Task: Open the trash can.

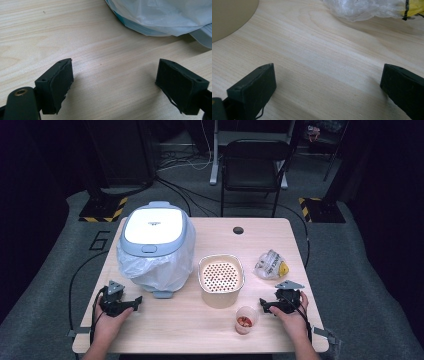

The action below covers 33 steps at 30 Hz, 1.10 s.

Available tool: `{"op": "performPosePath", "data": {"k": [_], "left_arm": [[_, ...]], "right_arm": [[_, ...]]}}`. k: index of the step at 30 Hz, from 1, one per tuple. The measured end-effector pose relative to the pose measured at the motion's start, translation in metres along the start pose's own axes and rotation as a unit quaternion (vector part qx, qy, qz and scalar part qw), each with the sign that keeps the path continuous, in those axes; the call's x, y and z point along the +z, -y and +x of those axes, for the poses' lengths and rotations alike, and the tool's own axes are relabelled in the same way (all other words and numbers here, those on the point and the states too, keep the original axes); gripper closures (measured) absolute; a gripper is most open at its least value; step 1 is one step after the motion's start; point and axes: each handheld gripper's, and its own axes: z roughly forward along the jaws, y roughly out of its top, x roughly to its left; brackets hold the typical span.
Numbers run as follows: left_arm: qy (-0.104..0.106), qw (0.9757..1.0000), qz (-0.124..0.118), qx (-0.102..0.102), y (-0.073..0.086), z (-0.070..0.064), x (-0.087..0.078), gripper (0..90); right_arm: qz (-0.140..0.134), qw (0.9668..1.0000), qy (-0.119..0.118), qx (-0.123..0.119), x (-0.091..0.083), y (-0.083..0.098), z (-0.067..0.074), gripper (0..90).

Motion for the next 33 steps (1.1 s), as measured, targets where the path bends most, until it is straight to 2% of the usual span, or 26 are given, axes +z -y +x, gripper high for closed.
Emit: {"op": "performPosePath", "data": {"k": [1,6,15,16,23,25,26,29,30,32,33], "left_arm": [[0.0,1.0,0.0,0.0,0.0,0.0,0.0,14.2],[0.001,1.0,-0.001,0.0,0.0,0.001,0.001,14.6],[0.001,1.0,-0.001,-0.005,0.0,0.0,0.0,16.0],[0.004,1.0,0.005,-0.005,-0.001,0.001,-0.001,16.0],[-0.001,1.0,0.0,-0.005,0.0,0.0,-0.001,17.1],[-0.001,1.0,-0.005,-0.005,0.001,0.001,-0.002,22.9],[0.004,0.9998,-0.017,-0.003,0.002,0.002,-0.004,31.2],[0.007,0.9998,-0.016,-0.003,0.002,0.003,-0.005,43.4],[0.013,0.9999,-0.002,0.009,0.0,0.003,-0.01,52.9],[0.009,0.9996,0.0,0.028,-0.001,0.0,-0.012,60.8],[0.009,0.9996,0.0,0.028,-0.001,0.0,-0.012,66.2]], "right_arm": [[0.001,0.9999,-0.003,-0.012,-0.001,0.001,-0.002,0.1],[-0.001,0.9999,-0.008,-0.015,-0.002,0.002,-0.003,0.4],[0.001,0.9999,-0.008,-0.012,-0.002,0.002,-0.003,0.5],[0.001,0.9999,-0.008,-0.012,-0.002,0.002,-0.003,0.4],[0.003,0.9999,-0.007,-0.012,-0.003,0.002,-0.003,0.0],[0.002,0.9999,-0.007,-0.014,-0.002,0.002,-0.002,0.0],[0.002,0.9999,-0.007,-0.014,-0.002,0.002,-0.003,0.0],[0.002,0.9999,-0.007,-0.014,-0.002,0.002,-0.003,0.0],[0.002,0.9999,-0.007,-0.014,-0.002,0.002,-0.002,0.0],[0.002,0.9999,-0.007,-0.014,-0.002,0.002,-0.002,0.0],[0.003,0.9999,-0.007,-0.014,-0.002,0.002,-0.002,0.0]]}}
